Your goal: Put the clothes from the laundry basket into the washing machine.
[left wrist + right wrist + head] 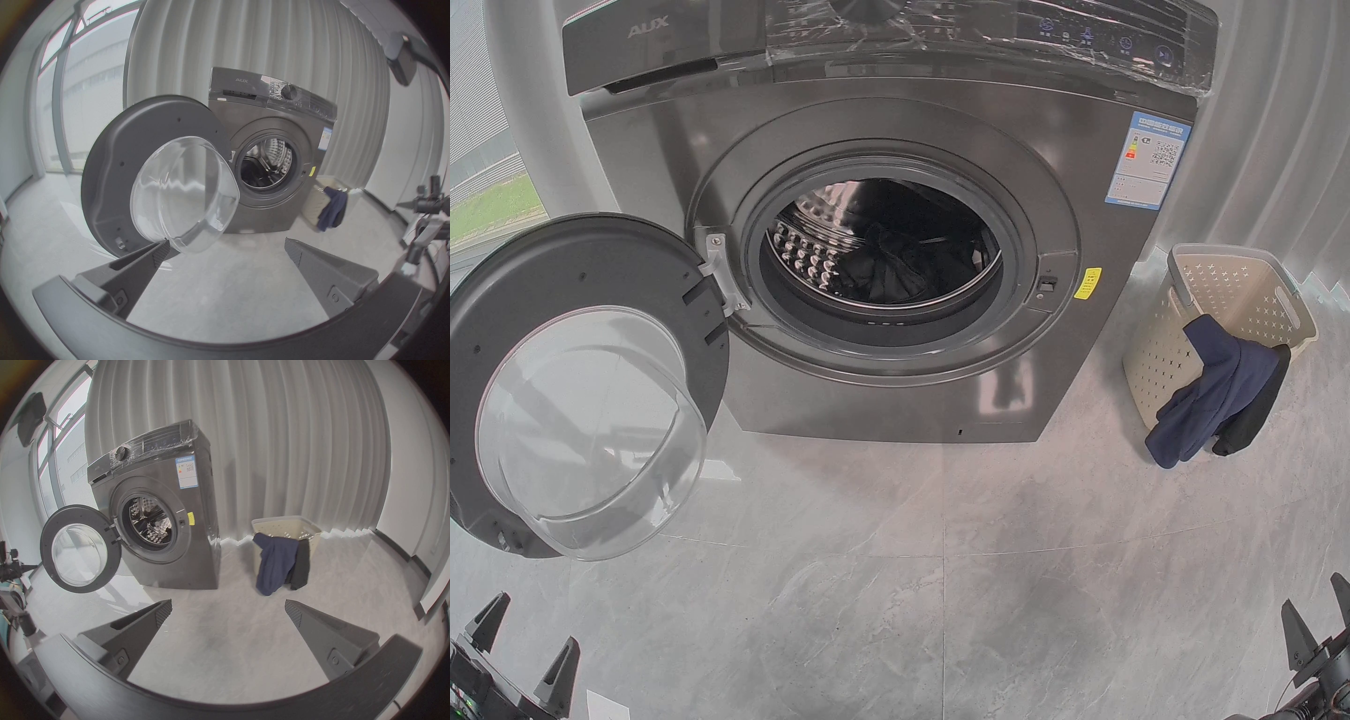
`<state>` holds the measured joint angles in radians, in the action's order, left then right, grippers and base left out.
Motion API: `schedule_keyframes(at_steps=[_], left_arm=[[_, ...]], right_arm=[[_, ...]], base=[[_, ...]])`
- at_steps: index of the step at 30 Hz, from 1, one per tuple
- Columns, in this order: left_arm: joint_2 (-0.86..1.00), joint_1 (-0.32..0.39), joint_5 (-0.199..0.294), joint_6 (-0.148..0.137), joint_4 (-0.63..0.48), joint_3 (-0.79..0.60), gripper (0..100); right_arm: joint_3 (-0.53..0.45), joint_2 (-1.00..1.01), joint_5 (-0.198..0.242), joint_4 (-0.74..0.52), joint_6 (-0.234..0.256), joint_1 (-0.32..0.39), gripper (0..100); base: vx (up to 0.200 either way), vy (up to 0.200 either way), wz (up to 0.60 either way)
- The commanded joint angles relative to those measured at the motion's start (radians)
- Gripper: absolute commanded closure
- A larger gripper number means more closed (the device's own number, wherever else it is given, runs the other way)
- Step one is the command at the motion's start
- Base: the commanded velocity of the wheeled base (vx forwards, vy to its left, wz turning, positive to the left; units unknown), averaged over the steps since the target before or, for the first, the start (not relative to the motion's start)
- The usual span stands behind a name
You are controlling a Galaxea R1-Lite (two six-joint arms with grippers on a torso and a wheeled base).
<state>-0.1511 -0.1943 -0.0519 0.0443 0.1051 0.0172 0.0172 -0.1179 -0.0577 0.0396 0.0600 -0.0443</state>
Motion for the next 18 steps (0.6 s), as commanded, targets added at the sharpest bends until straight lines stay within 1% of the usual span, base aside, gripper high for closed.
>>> schedule_keyframes(at_steps=[1,2,3,4,5,6,7,10,12,13,14,16,17,18], left_arm=[[0.065,0.114,-0.002,-0.063,-0.035,-0.017,0],[0.064,0.114,-0.005,-0.057,-0.035,-0.017,0],[0.064,0.114,-0.031,-0.053,-0.038,-0.017,0],[0.064,0.114,-0.051,-0.057,-0.041,-0.017,0],[0.064,0.114,-0.071,-0.061,-0.042,-0.017,0],[0.064,0.114,-0.095,-0.072,-0.042,-0.017,0],[0.064,0.114,-0.100,-0.080,-0.042,-0.017,0],[0.064,0.113,-0.094,-0.070,-0.039,-0.017,0],[0.064,0.113,-0.062,-0.066,-0.039,-0.017,0],[0.064,0.113,-0.055,-0.058,-0.039,-0.017,0],[0.064,0.113,-0.057,-0.057,-0.041,-0.017,0],[0.064,0.111,-0.083,-0.060,-0.042,-0.017,0],[0.065,0.124,-0.118,-0.073,-0.048,-0.017,0],[0.074,0.142,-0.132,-0.084,-0.048,-0.017,0]], right_arm=[[-0.013,0.116,0.006,-0.050,-0.039,0.064,0],[-0.013,0.118,0.006,-0.050,-0.039,0.064,0],[-0.013,0.118,0.013,-0.052,-0.042,0.064,0],[-0.014,0.118,0.016,-0.050,-0.046,0.063,0],[-0.014,0.118,0.018,-0.049,-0.052,0.064,0],[-0.016,0.118,0.019,-0.046,-0.055,0.063,0],[-0.017,0.118,0.019,-0.041,-0.057,0.063,0],[-0.017,0.118,0.019,-0.040,-0.058,0.063,0],[-0.017,0.118,0.019,-0.040,-0.060,0.063,0],[-0.017,0.118,0.019,-0.040,-0.060,0.063,0],[-0.017,0.118,0.019,-0.040,-0.060,0.063,0],[-0.017,0.118,0.019,-0.038,-0.058,0.063,0],[-0.017,0.118,0.019,-0.038,-0.055,0.063,0],[-0.017,0.118,0.019,-0.040,-0.055,0.064,0]], base=[[0.000,-0.200,0.00],[0.000,-0.200,0.00],[0.000,-0.200,0.00],[0.000,-0.200,0.00],[-0.200,-0.200,0.00],[-0.200,-0.200,0.00],[-0.200,-0.200,0.00],[-0.200,-0.200,0.00],[-0.200,-0.200,0.00],[-0.200,-0.200,0.00],[0.000,0.000,0.00],[0.000,0.000,0.00],[0.000,0.000,0.00],[0.000,0.000,0.00]])
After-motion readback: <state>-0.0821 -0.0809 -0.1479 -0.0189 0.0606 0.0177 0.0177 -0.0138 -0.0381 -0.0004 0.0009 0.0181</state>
